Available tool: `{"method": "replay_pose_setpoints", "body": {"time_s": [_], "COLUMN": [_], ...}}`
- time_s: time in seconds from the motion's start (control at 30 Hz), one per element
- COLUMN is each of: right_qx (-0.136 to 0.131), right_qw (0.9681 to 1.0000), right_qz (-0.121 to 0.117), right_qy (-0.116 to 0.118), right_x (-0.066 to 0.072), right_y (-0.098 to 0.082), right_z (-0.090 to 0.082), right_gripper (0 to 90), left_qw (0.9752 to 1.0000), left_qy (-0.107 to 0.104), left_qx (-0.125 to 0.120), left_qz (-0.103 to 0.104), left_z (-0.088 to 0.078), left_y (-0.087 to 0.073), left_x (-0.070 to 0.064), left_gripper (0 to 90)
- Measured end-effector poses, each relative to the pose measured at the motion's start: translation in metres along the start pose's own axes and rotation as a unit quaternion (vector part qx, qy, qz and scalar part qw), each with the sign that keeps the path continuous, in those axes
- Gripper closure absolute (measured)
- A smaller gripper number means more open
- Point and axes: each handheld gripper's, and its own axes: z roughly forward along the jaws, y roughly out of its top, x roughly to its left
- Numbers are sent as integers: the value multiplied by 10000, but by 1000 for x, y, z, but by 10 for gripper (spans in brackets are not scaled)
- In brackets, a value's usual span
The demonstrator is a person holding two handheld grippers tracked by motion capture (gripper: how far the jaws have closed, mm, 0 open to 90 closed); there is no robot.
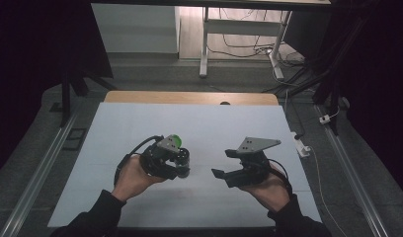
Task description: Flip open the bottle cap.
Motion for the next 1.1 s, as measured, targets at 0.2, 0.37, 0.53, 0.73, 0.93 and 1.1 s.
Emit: {"method": "replay_pose_setpoints", "body": {"time_s": [0.2,0.37,0.53,0.73,0.93,1.1], "right_qx": [66,86,109,201,249,348], "right_qw": [9995,9987,9966,9927,9899,9880], "right_qz": [218,355,605,843,1024,1108], "right_qy": [-235,-360,-545,-844,-945,-1018], "right_x": [-6,-15,-23,-29,-32,-32], "right_y": [-18,-37,-58,-84,-104,-114], "right_z": [-7,-10,-15,-24,-30,-34], "right_gripper": [118,66,7,0,0,0], "left_qw": [10000,10000,10000,10000,9999,9999], "left_qy": [8,17,40,60,76,90], "left_qx": [-19,-34,-49,-49,-89,-110], "left_qz": [-5,-24,-30,-43,-68,-92], "left_z": [-2,-2,-3,-4,-5,-6], "left_y": [0,0,-1,-1,-1,-2], "left_x": [1,2,2,3,4,5], "left_gripper": [539,539,539,539,539,538]}}
